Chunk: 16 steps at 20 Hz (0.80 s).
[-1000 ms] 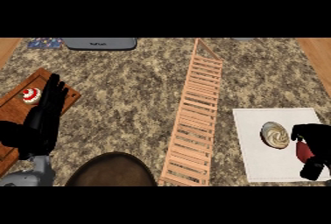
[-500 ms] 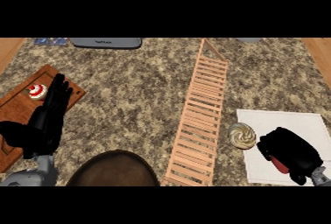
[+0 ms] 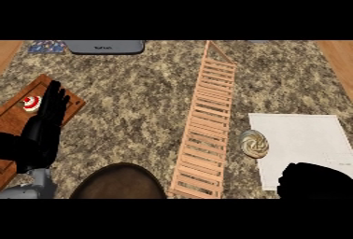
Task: Pick the bell pepper from the placemat and place it in the tiered shelf
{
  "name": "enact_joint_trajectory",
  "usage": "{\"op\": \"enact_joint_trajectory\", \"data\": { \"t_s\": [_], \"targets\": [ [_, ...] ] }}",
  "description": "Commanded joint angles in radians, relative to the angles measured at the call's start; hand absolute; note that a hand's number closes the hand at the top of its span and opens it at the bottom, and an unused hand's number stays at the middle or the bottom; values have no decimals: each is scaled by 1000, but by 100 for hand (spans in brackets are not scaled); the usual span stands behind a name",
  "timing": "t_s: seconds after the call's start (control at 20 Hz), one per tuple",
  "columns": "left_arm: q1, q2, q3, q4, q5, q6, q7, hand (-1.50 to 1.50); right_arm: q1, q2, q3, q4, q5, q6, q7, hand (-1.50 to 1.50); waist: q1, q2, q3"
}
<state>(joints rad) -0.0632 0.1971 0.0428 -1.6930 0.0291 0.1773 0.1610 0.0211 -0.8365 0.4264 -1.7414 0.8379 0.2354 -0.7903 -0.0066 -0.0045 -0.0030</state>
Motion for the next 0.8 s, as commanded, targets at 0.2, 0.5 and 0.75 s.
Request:
{"op": "enact_joint_trajectory", "data": {
  "t_s": [0.2,0.5,0.75],
  "targets": [
    [14,17,33,1,7,-2,0,0,107,-103,-265,-211,-531,247,-69,150,-36,-2,0],
    [-42,-18,3,25,-13,18,10,0,23,-165,-506,-253,-917,367,212,150,-14,4,0],
    [20,-6,-10,-25,-4,-29,18,0,-117,-208,-601,-162,-1082,411,367,150,16,5,2]
  ]
}}
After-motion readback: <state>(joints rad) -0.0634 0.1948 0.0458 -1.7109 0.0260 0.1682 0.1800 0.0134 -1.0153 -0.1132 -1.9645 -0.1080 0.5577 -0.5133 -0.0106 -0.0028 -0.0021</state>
